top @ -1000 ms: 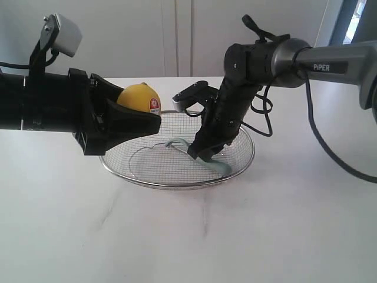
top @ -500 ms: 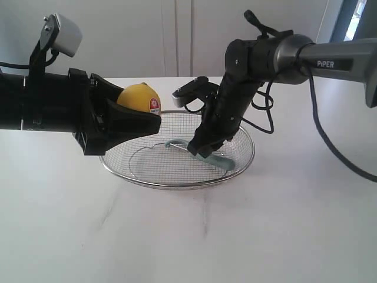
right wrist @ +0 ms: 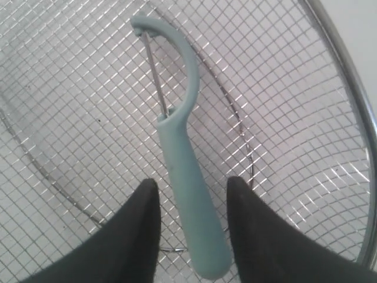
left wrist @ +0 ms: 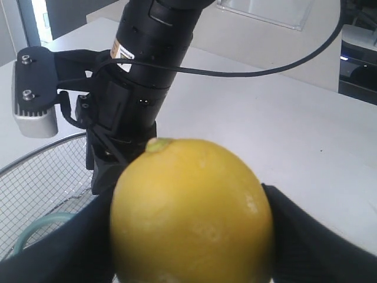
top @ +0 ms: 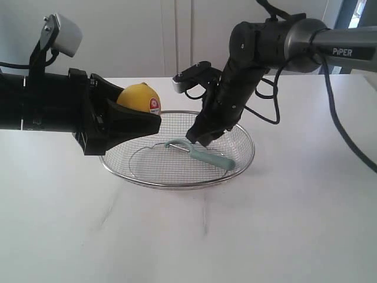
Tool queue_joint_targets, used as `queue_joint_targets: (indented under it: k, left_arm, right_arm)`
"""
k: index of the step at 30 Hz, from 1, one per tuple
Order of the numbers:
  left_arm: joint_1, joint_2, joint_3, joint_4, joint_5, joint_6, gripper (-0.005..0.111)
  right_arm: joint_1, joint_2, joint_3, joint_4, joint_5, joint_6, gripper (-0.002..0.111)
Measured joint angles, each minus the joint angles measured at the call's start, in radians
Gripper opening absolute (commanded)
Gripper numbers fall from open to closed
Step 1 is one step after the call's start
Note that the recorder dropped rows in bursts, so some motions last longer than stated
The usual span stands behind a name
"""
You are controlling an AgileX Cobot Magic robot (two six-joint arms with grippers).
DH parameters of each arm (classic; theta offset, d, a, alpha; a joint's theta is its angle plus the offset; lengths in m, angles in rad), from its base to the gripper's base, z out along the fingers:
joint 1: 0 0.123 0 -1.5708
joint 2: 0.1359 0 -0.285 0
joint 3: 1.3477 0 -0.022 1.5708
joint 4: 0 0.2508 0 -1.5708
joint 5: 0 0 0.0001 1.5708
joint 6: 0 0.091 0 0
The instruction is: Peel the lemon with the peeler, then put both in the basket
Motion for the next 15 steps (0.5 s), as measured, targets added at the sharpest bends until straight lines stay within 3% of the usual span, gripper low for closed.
queue_joint_targets:
  k: [7, 13, 15]
  left_arm:
    - [0.000, 0.000, 0.000, 0.000, 0.000, 0.000, 0.000]
    - [0.000, 0.000, 0.000, 0.000, 0.000, 0.000, 0.000]
    - [0.000, 0.000, 0.000, 0.000, 0.000, 0.000, 0.000]
  right_arm:
    - [0.000, -0.007, 0.000, 0.002, 0.044, 0.071, 0.016]
    - [0.000, -0.026, 0.000, 0.006, 0.080, 0.159, 0.000]
    - [0.000, -0.035, 0.000, 0.008, 0.087, 0.176, 0.000]
